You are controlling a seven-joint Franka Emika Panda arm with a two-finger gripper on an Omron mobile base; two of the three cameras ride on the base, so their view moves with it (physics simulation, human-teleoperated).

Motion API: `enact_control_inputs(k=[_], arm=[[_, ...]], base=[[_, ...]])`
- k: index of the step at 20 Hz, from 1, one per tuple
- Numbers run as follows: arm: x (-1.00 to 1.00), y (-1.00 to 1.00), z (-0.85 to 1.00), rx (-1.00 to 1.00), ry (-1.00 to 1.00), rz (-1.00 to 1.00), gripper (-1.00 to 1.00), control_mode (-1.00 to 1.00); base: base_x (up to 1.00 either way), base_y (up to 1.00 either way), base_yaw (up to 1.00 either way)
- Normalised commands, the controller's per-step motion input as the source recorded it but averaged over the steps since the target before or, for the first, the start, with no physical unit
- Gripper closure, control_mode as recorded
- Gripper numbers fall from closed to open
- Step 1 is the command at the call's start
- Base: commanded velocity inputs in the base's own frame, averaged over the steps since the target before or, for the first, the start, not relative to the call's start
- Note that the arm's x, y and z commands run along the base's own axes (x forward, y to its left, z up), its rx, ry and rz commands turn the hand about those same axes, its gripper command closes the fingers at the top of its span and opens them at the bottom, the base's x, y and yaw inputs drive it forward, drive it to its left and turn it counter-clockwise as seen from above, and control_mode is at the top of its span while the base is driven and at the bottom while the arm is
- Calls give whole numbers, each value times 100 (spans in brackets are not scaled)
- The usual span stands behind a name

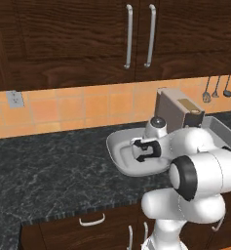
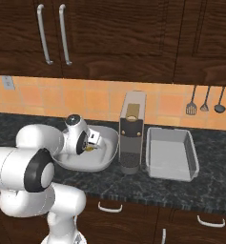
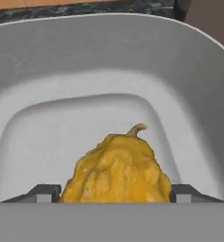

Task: Place one squash and one chicken drumstick in each tupperware on the nearby counter, to pack two identical lunches.

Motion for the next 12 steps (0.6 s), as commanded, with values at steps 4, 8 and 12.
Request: enact_control_inputs(k=[4, 8, 12], arm=[[-8, 8, 40, -1, -5, 0, -100, -100], [-71, 5, 84, -6, -18, 0, -100, -100], [-100, 0, 66, -3, -16, 0, -100, -100]], base=[[0, 0, 0], [0, 0, 0], [0, 0, 0]])
